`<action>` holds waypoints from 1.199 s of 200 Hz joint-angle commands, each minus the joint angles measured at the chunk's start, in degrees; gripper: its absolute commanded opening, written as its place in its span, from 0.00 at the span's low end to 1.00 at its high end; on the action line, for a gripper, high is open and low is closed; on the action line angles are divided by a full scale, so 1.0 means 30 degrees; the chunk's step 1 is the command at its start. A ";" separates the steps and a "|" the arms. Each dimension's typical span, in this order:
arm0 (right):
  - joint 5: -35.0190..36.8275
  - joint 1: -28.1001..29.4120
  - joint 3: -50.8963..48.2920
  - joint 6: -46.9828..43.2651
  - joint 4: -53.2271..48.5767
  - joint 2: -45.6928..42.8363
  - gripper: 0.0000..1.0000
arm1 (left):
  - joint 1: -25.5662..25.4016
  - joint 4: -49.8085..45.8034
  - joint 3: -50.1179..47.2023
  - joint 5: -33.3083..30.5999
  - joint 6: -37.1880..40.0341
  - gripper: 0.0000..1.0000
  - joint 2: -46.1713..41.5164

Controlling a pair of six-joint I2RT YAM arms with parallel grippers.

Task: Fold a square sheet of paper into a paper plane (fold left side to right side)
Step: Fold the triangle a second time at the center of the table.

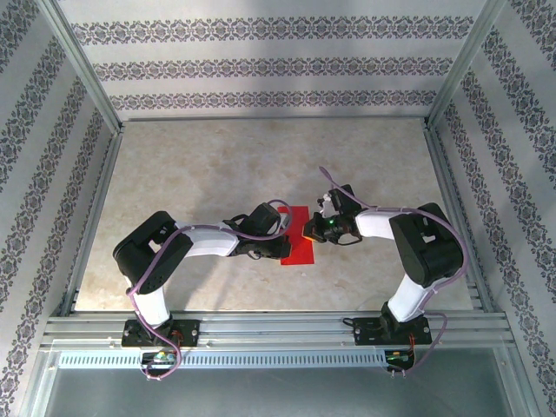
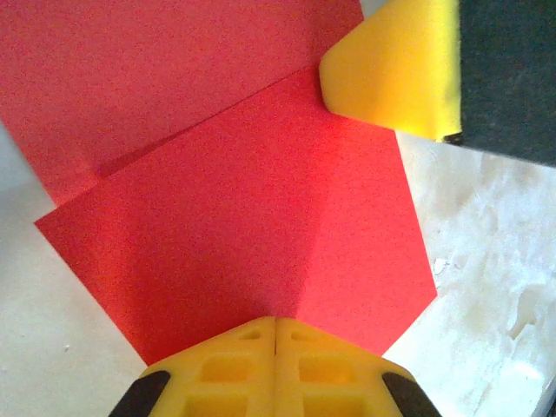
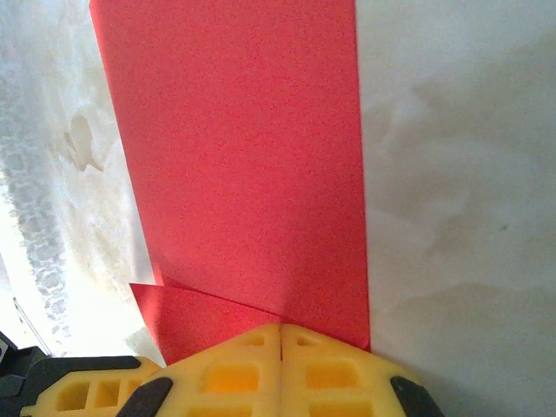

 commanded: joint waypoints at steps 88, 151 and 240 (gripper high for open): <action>0.1229 -0.1856 0.1018 -0.0797 -0.1291 -0.1125 0.00 | 0.0006 -0.2467 -0.0529 -0.0487 -0.0103 0.00 0.0568; 0.0569 0.0533 -0.0200 0.1107 0.0183 -0.1917 0.00 | 0.0006 -0.1889 -0.0426 -0.0153 -0.0346 0.00 0.0381; 0.1084 0.0419 -0.0595 0.0907 0.0560 0.0594 0.00 | 0.0006 -0.2200 0.0548 0.0404 -0.0158 0.00 -0.0047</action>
